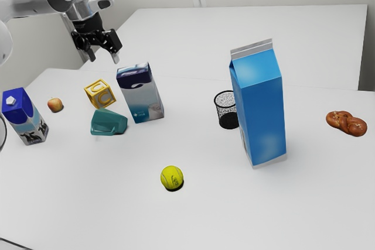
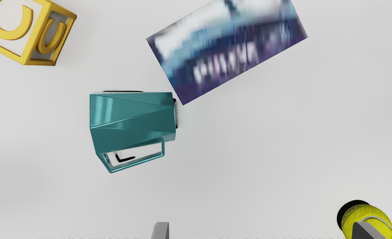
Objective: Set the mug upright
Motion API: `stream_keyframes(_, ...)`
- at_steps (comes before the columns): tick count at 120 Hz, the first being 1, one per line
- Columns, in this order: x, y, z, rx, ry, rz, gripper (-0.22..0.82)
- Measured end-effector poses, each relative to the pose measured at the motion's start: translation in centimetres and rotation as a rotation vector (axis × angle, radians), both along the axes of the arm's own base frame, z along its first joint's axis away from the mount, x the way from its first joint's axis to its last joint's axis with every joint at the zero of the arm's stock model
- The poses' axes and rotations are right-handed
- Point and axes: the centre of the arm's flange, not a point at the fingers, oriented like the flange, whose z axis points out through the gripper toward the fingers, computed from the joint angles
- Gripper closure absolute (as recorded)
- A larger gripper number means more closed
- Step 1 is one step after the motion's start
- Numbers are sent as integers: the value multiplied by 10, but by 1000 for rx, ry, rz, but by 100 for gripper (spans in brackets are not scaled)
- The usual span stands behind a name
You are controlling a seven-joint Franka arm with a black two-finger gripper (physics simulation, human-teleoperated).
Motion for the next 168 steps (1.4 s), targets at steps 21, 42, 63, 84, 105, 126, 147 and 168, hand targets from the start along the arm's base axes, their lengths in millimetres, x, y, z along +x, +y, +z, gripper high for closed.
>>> stream_keyframes(21, -1, 0, -5, -2, 15, 0, 0)
stream_keyframes(42, -3, 0, -8, -30, 17, 8, 0)
stream_keyframes(63, -21, 69, -6, -201, 0, 121, 0)
stream_keyframes(84, -41, 152, -42, -411, -3, 210, 0)
stream_keyframes(105, -48, 213, -96, -568, -20, 228, 0)
stream_keyframes(126, -43, 245, -156, -655, -20, 200, 0)
stream_keyframes(147, -28, 252, -201, -695, -36, 144, 0)
stream_keyframes(168, -18, 247, -228, -738, -77, 110, 0)
